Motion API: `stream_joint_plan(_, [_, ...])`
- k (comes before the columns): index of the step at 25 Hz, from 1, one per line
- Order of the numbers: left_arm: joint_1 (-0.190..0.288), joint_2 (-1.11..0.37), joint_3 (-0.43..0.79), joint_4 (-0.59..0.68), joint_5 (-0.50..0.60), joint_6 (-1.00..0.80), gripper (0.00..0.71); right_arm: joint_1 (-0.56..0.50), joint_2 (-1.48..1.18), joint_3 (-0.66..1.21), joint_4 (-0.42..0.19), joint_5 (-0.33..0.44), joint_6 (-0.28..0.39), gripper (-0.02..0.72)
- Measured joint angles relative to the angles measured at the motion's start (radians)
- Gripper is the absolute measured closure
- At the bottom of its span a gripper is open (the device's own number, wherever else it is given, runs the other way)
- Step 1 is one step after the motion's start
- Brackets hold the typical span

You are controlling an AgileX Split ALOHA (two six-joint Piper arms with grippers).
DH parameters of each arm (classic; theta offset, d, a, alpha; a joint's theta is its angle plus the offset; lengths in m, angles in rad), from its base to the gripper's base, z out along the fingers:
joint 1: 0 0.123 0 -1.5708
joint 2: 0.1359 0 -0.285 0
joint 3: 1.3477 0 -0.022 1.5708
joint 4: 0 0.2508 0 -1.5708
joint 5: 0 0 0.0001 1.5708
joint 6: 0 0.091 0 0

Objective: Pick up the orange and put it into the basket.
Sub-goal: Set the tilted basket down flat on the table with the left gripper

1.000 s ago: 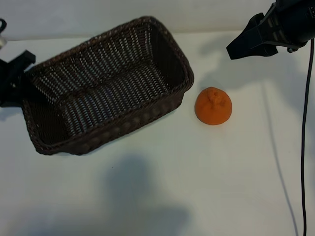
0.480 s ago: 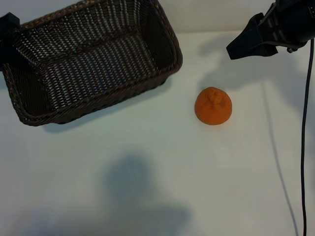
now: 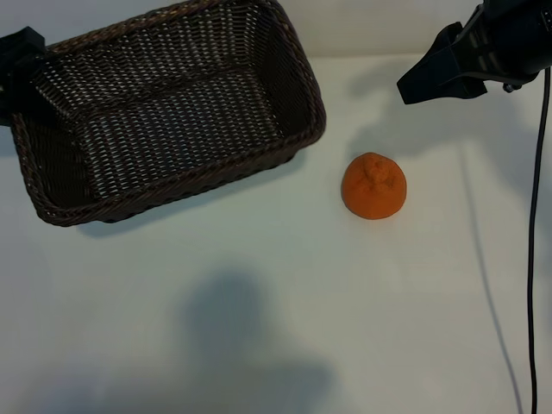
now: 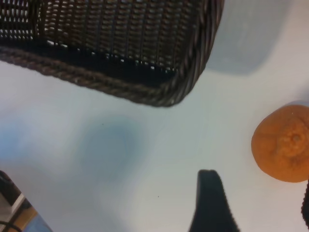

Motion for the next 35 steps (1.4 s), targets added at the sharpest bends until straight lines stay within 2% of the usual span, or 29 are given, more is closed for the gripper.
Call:
stream_joint_plan(3, [-0.012,0.000,0.000,0.001,0.000,0.000,0.534,0.000,0.000,0.000,0.000,0.000,0.000,0.259])
stream_joint_plan(35, [-0.012,0.000,-0.012,0.028,0.000,-0.001,0.534,0.000,0.000,0.000,0.000,0.001,0.000,0.259])
